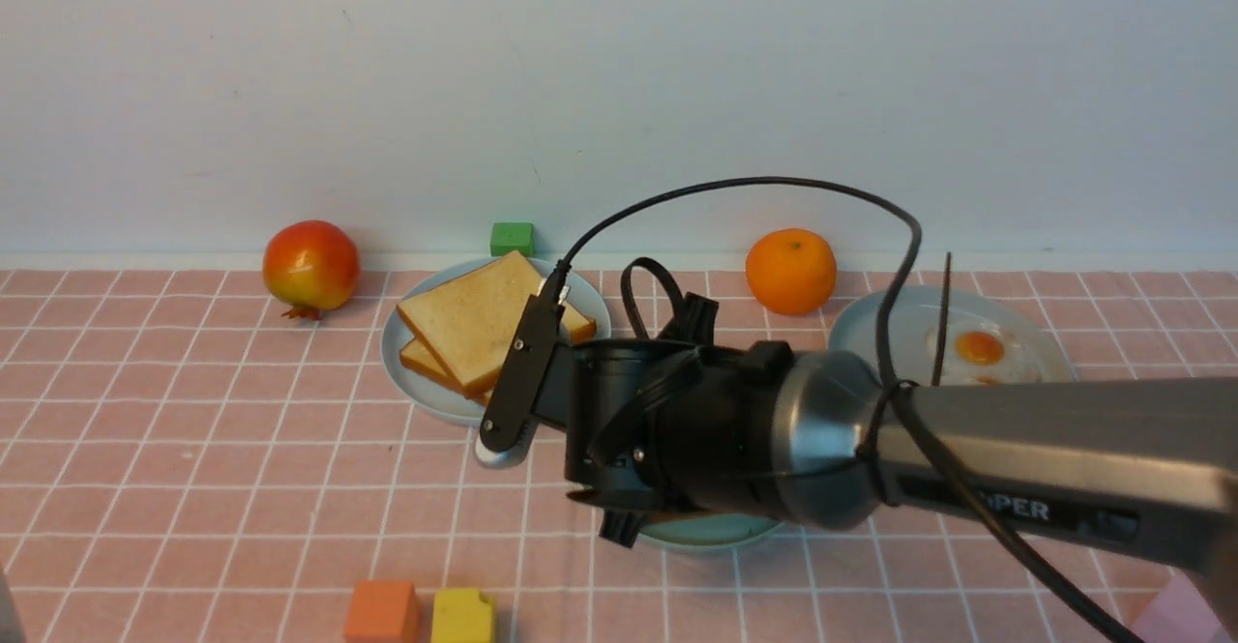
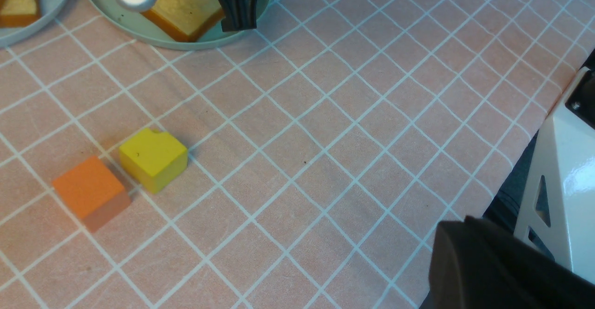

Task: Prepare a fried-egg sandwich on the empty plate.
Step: Use the right arm to place the fried egg on the slice of bread in the middle, then use the left arm to grab a slice of bread

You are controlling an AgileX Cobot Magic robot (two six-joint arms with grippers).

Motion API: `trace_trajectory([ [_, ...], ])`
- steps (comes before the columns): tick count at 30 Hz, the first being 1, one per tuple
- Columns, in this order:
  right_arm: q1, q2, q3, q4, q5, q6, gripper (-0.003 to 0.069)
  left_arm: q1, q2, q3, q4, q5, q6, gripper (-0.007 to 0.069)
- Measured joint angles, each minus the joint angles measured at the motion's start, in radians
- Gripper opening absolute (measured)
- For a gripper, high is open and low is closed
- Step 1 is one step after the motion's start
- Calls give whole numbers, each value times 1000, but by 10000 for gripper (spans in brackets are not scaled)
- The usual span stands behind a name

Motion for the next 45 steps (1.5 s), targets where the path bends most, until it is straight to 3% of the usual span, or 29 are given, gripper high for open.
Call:
trace_trajectory([
  [15,0,49,0,-45,-29,40,86,0,0,0,-33,0,0,12],
  [18,0,49,0,-47,-19,64,124,0,0,0,-33,0,0,12],
  [20,0,49,0,-47,-12,73,160,0,0,0,-33,0,0,12],
  [22,0,49,0,-27,0,84,283,0,0,0,-33,0,0,12],
  [23,0,49,0,-25,1,84,294,0,0,0,-33,0,0,12],
  [24,0,48,0,3,2,86,398,0,0,0,-34,0,0,12],
  [26,0,42,0,28,4,86,465,0,0,0,-37,0,0,12],
  [28,4,7,0,93,17,86,580,0,0,0,-41,4,0,13],
  [32,22,-73,0,162,57,87,624,0,0,0,-44,16,0,13],
  [36,62,-231,0,247,224,87,546,0,17,-5,-43,30,-22,13],
  [39,76,-371,0,326,373,87,402,0,107,-44,25,14,-88,13],
  [40,76,-439,0,373,406,87,319,0,157,-70,74,-3,-119,13],
  [45,76,-665,28,461,441,87,40,78,413,-187,244,-17,-171,13],
])
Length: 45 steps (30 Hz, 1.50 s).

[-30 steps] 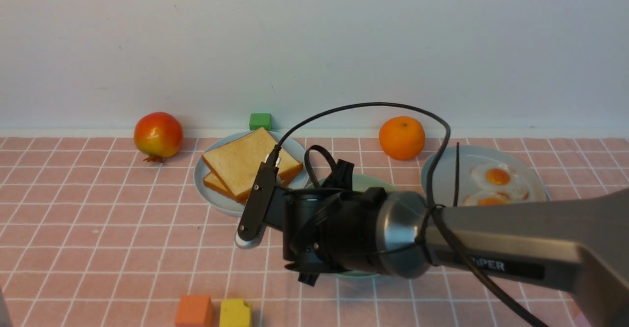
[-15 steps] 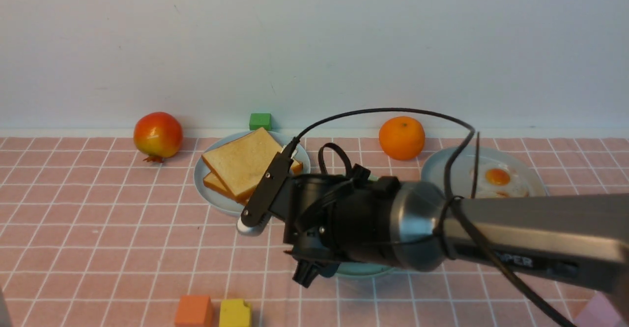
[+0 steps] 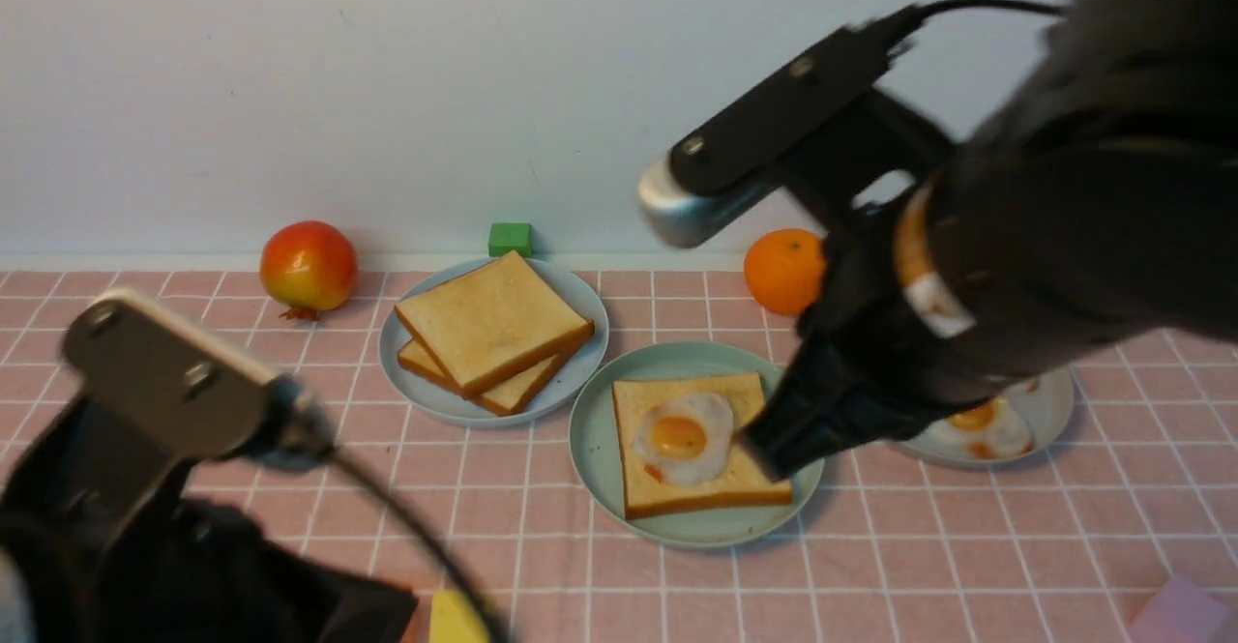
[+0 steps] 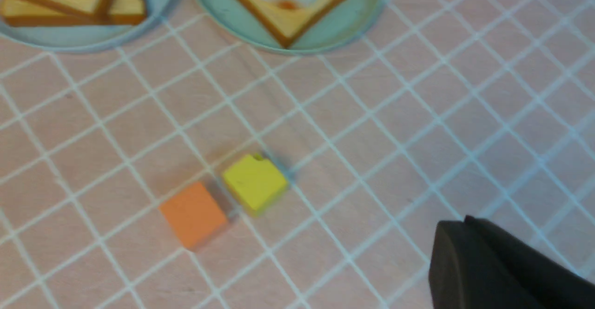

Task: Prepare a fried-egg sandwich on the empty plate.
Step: Use the left arm to grab a slice of bread

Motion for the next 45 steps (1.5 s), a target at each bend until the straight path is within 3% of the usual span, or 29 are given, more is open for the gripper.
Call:
trace_trajectory([
  [3,0,-99,26,27,7,0,-5,139,131,-81,-18,-7,41,13],
  [5,0,-185,64,40,10,0,-6,291,261,-164,-122,-7,184,13],
  [6,0,-185,64,40,10,0,-6,291,261,-172,-133,-6,184,13],
  [7,0,-234,99,51,13,0,-6,382,332,-223,-224,6,307,13],
  [9,0,-284,141,60,19,0,-6,464,439,-290,-350,36,451,13],
  [11,0,-322,185,66,23,-2,-4,519,537,-367,-472,82,582,13],
  [14,0,-370,225,72,23,-14,-3,554,682,-480,-552,132,741,13],
  [17,0,-415,242,79,23,-16,-1,555,818,-594,-517,146,906,13],
  [20,0,-441,242,92,23,-16,1,551,906,-662,-459,122,992,17],
  [24,0,-464,242,117,23,-16,3,551,998,-718,-395,34,1021,78],
  [26,0,-476,242,135,23,-16,5,551,1052,-731,-352,-55,1024,173],
  [27,0,-478,242,137,23,-16,4,551,1055,-731,-350,-61,1024,173],
  [29,0,-484,242,140,23,-16,7,551,1087,-732,-335,-114,1025,256],
  [33,0,-487,242,140,23,-16,10,551,1120,-732,-322,-164,1025,342],
  [40,0,-487,242,136,12,-19,15,551,1156,-734,-310,-198,1026,350],
  [43,0,-487,242,133,10,-19,16,551,1165,-734,-295,-206,1027,324],
  [45,0,-487,242,132,9,-30,16,549,1175,-741,-267,-209,1039,262],
])
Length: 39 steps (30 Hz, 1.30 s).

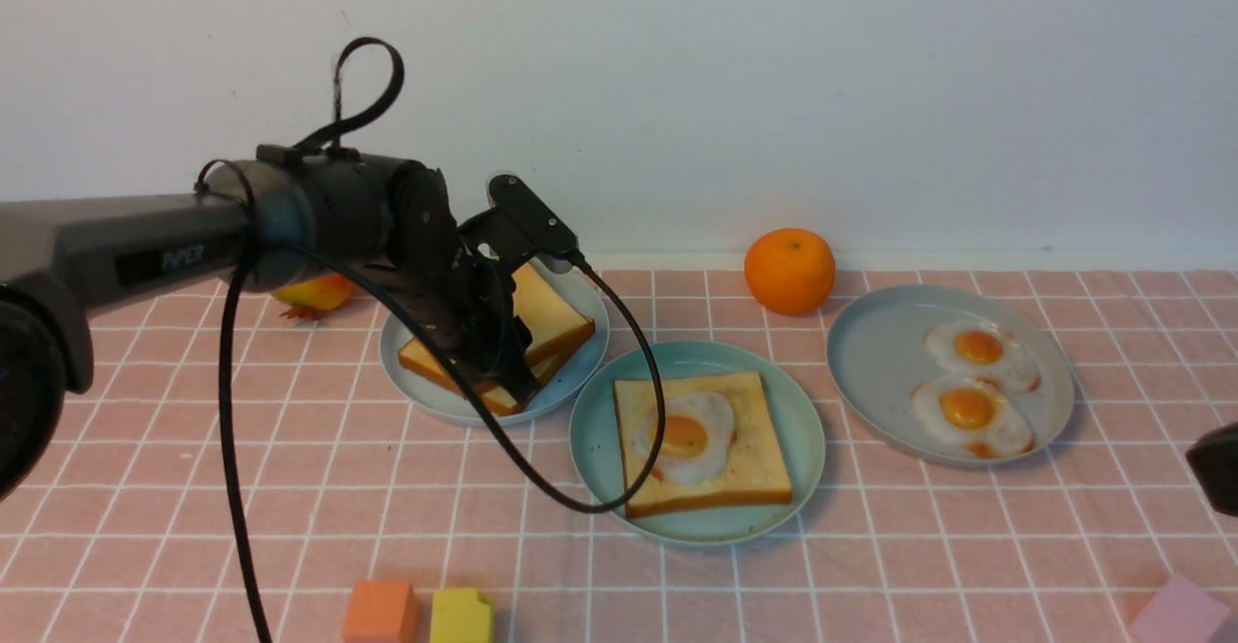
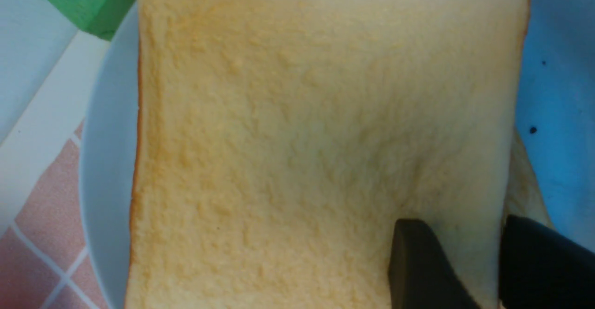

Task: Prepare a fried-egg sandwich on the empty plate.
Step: Use the left arm to grab a slice of bread, then use the left arm to place a slice of bread on the fried egg in the middle

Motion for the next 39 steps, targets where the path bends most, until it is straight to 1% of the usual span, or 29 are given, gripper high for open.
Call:
trace_trajectory([
  [2,0,0,0,0,-1,-7,18,-1,4,-1,13,0,7,231],
  [6,0,-2,0,2,6,-16,22,-3,6,-2,29,0,16,91],
  [7,0,-3,0,2,6,-16,22,-3,6,-2,30,0,16,91],
  [8,0,-8,0,6,11,-16,22,-3,4,-2,31,0,17,66],
  [14,0,-52,0,9,14,-16,29,-3,-76,7,24,41,16,64],
  [18,0,-123,0,-31,14,0,31,-11,-211,8,-78,108,38,64],
  [22,0,-187,1,-66,14,35,32,-65,-277,8,-166,183,141,61],
  [24,0,-247,16,-76,14,55,32,-141,-276,11,-222,227,255,61],
  [28,0,-329,58,-82,14,89,32,-252,-225,18,-247,237,424,59],
  [32,0,-374,94,-81,14,107,32,-287,-171,20,-247,205,480,53],
  [36,0,-383,106,-50,14,110,32,-289,-121,20,-207,170,509,53],
  [39,0,-385,107,-44,14,111,32,-289,-109,20,-195,162,509,53],
])
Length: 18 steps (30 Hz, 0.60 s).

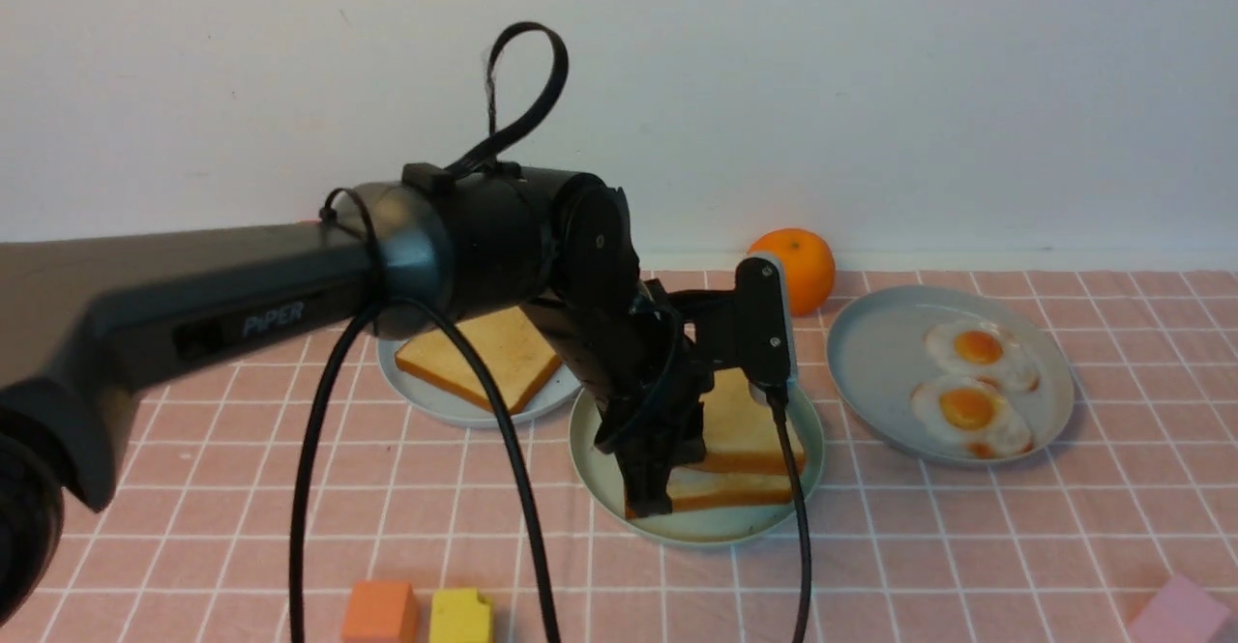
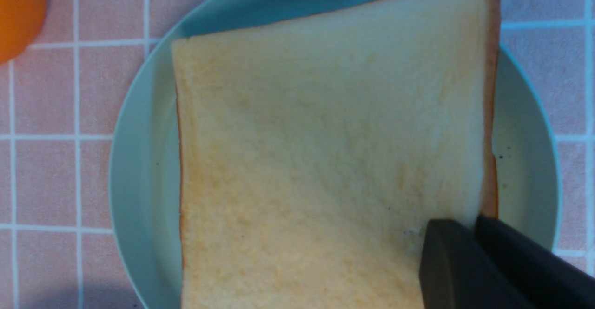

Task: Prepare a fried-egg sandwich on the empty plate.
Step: Use the left arm to place a slice of bread on the fried egg in the middle

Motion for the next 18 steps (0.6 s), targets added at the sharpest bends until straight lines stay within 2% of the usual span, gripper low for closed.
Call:
trace_trajectory([
  [3,0,-1,0,1,0,0,32,0,6,0,4,-4,-10,53],
  [9,0,-1,0,2,0,0,32,0,8,0,5,-32,-128,53],
  [18,0,-1,0,3,0,0,32,0,18,0,9,-8,-121,53],
])
